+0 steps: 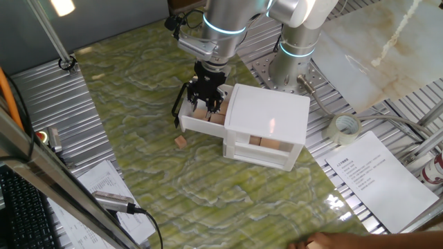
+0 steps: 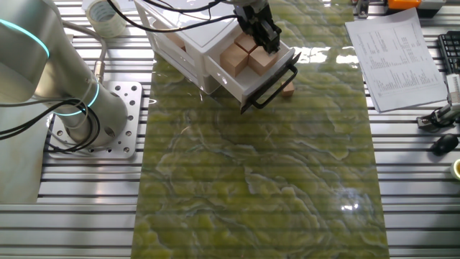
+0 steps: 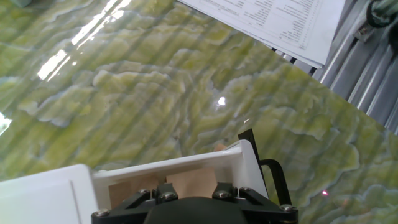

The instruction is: Take something out of a drawer

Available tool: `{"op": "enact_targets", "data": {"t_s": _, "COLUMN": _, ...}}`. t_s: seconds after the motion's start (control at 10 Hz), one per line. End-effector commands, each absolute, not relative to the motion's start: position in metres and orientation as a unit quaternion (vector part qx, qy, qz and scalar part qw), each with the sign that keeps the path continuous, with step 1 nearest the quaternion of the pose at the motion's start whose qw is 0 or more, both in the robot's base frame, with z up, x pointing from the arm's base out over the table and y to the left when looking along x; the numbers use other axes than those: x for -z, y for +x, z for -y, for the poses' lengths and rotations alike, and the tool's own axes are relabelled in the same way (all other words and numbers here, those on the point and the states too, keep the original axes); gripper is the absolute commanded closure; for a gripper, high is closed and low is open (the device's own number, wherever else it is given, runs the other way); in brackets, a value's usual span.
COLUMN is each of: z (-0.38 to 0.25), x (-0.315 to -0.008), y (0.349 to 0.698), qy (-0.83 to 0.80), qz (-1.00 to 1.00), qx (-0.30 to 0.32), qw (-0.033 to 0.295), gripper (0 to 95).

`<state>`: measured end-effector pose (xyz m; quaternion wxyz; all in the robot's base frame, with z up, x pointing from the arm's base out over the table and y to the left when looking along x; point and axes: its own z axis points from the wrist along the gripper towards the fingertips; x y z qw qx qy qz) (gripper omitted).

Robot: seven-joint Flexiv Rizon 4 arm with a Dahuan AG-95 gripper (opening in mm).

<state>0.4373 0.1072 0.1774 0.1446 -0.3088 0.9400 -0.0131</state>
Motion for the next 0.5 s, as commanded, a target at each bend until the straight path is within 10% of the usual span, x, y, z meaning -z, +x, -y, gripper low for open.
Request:
{"op": "enact_targets", "data": {"t_s": 0.1, "z": -0.1074, "x": -0.1777, "y": 0.4373, "qy": -0.309, "qz": -0.94, "qx": 0.013, "qw": 0.143, "gripper": 57.0}}
{"op": "enact_targets", "data": {"t_s": 0.5, "z": -0.1074, "x": -0.1777, "y": 0.4373, "qy": -0.308, "qz": -0.941, "qx": 0.013, "qw": 0.142, "gripper": 57.0}}
